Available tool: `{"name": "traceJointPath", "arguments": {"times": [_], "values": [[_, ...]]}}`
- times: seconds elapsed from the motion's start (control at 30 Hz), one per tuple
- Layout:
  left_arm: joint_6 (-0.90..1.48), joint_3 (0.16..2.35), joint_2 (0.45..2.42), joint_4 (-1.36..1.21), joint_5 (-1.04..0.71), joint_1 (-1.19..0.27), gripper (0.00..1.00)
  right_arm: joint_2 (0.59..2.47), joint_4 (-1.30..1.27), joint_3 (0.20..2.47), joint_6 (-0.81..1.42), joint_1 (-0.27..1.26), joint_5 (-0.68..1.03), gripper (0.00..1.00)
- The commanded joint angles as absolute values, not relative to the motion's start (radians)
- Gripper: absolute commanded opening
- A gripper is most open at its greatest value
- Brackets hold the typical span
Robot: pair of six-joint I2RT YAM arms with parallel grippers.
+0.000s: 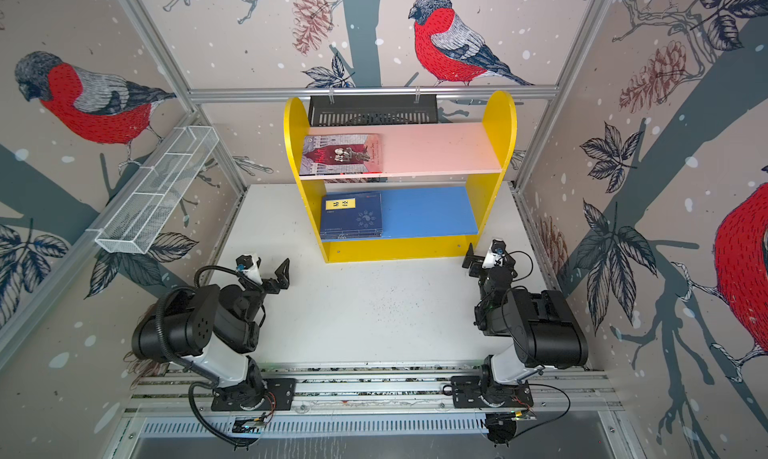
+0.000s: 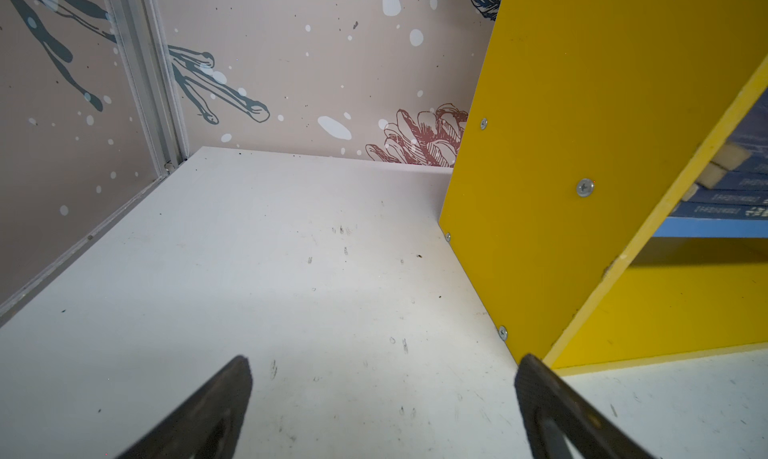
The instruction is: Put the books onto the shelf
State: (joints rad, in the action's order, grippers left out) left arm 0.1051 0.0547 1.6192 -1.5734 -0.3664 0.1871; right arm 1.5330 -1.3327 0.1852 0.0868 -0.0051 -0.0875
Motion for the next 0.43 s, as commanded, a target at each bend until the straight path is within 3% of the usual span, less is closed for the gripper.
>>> {"name": "traceJointPath", "arguments": {"times": [0.0, 0.4], "values": [[0.097, 0.058, 1.617, -1.731, -0.376, 0.187, 0.99, 1.535, -1.333, 0.195, 0.085, 0.011, -0.139, 1.0], [0.097, 0.057, 1.617, -1.732, -0.376, 0.187, 0.99, 1.536, -1.33, 0.197, 0.083, 0.012, -0.139, 1.0]]}}
